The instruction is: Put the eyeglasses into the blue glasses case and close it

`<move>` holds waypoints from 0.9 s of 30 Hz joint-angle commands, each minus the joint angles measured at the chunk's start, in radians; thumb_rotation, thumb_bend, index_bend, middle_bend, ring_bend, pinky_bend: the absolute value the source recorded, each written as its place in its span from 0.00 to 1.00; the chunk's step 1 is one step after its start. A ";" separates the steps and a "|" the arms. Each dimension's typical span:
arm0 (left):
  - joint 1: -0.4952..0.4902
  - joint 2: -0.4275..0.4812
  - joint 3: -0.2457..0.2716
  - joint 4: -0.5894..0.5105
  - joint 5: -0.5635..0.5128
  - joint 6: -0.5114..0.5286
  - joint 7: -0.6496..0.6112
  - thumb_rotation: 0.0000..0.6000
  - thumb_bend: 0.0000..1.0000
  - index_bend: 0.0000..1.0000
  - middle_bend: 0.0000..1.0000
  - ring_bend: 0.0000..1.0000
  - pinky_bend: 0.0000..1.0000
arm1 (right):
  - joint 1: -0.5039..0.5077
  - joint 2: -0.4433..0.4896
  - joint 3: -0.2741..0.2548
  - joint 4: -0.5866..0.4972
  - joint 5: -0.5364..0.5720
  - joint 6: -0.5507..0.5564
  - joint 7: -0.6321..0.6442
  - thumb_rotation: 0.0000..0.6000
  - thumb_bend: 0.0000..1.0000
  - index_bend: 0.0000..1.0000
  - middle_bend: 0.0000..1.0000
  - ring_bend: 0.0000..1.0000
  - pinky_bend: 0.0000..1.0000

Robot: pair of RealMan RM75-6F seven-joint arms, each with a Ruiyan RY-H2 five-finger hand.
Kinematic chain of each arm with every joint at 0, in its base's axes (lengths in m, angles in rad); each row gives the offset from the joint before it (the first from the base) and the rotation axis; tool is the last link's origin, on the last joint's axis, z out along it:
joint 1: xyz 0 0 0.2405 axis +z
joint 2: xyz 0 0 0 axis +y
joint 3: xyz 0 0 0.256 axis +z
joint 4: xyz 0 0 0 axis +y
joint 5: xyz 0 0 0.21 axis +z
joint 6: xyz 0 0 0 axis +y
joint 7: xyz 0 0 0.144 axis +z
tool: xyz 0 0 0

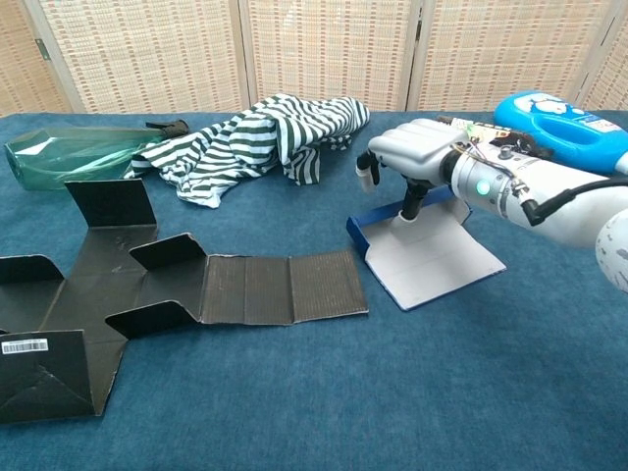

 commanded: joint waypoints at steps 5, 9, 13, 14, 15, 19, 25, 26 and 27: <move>-0.001 0.000 0.000 0.001 0.004 0.000 -0.005 1.00 0.32 0.17 0.14 0.15 0.19 | -0.043 0.118 -0.011 -0.127 0.076 0.040 -0.092 1.00 0.07 0.05 0.19 0.16 0.33; -0.006 -0.003 0.001 0.002 0.010 -0.006 -0.005 1.00 0.32 0.17 0.14 0.15 0.19 | -0.081 0.202 0.000 -0.199 0.153 0.088 -0.139 1.00 0.12 0.05 0.22 0.16 0.33; -0.009 -0.006 0.001 0.003 0.013 -0.009 -0.008 1.00 0.32 0.17 0.14 0.15 0.19 | -0.104 0.275 -0.003 -0.250 0.207 0.100 -0.163 1.00 0.32 0.15 0.31 0.24 0.34; -0.010 -0.007 0.001 0.004 0.012 -0.012 -0.009 1.00 0.32 0.17 0.14 0.15 0.19 | -0.109 0.301 -0.009 -0.266 0.235 0.087 -0.175 1.00 0.38 0.18 0.32 0.26 0.35; -0.012 -0.008 0.001 0.005 0.013 -0.015 -0.011 1.00 0.32 0.17 0.14 0.15 0.19 | -0.111 0.324 -0.014 -0.277 0.267 0.075 -0.190 1.00 0.47 0.21 0.34 0.29 0.37; -0.014 -0.015 0.003 0.010 0.014 -0.021 -0.022 1.00 0.32 0.17 0.14 0.15 0.19 | -0.112 0.361 -0.035 -0.281 0.344 0.068 -0.234 1.00 0.70 0.29 0.39 0.36 0.43; -0.015 -0.018 0.003 0.020 0.010 -0.026 -0.032 1.00 0.32 0.17 0.14 0.15 0.19 | -0.113 0.383 -0.070 -0.262 0.415 0.057 -0.263 1.00 0.95 0.32 0.61 0.63 0.66; -0.015 -0.019 0.003 0.021 0.009 -0.026 -0.033 1.00 0.32 0.17 0.14 0.15 0.19 | -0.110 0.385 -0.075 -0.257 0.427 0.051 -0.268 1.00 0.97 0.32 0.63 0.66 0.69; -0.016 -0.020 0.004 0.022 0.009 -0.028 -0.033 1.00 0.32 0.17 0.14 0.15 0.19 | -0.108 0.385 -0.082 -0.247 0.443 0.041 -0.273 1.00 0.99 0.33 0.67 0.70 0.74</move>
